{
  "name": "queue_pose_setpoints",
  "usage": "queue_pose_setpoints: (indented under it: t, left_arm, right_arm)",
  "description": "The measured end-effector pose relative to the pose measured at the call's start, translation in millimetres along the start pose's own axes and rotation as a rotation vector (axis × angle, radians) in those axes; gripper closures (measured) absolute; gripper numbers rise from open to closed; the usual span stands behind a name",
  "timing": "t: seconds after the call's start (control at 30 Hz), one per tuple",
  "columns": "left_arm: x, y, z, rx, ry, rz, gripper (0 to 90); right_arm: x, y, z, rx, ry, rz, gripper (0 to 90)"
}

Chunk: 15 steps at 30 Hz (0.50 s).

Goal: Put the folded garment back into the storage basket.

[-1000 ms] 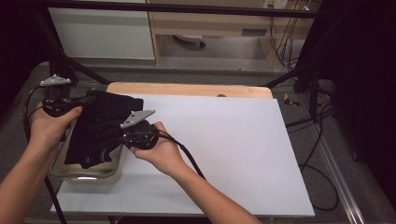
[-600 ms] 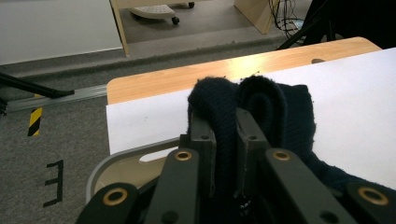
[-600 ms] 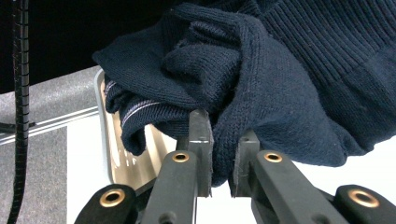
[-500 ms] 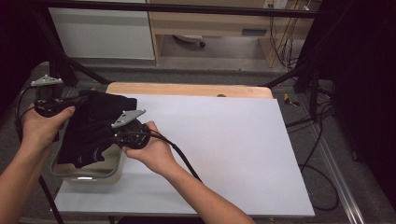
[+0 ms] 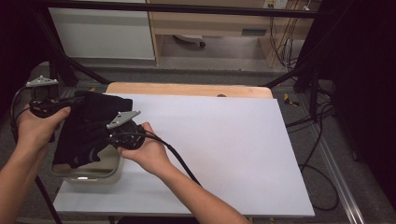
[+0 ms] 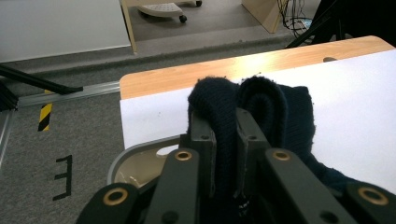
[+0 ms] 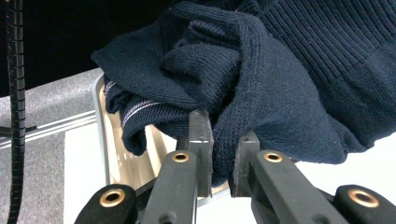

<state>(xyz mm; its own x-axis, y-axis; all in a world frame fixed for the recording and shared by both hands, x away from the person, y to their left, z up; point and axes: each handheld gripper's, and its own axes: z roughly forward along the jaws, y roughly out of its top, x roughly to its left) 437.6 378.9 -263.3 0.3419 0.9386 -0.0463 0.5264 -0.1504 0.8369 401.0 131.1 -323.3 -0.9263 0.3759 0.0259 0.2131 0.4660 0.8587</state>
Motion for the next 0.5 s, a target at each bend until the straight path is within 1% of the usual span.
queue_pose_setpoints:
  t: [0.23,0.37,0.5]
  left_arm:
    - [3.0,-1.1,-1.4,0.003,0.008,0.004,80.6]
    - [4.6,-1.8,-1.2,0.004,0.018,-0.002,80.6]
    - [6.6,-2.7,-2.7,0.005,0.017,0.0,80.6]
  right_arm:
    - [2.2,0.6,4.5,-0.002,0.002,0.001,82.5]
    - [2.8,0.7,8.2,-0.008,0.0,0.004,82.5]
    - [5.4,0.8,11.3,-0.008,0.0,-0.002,82.4]
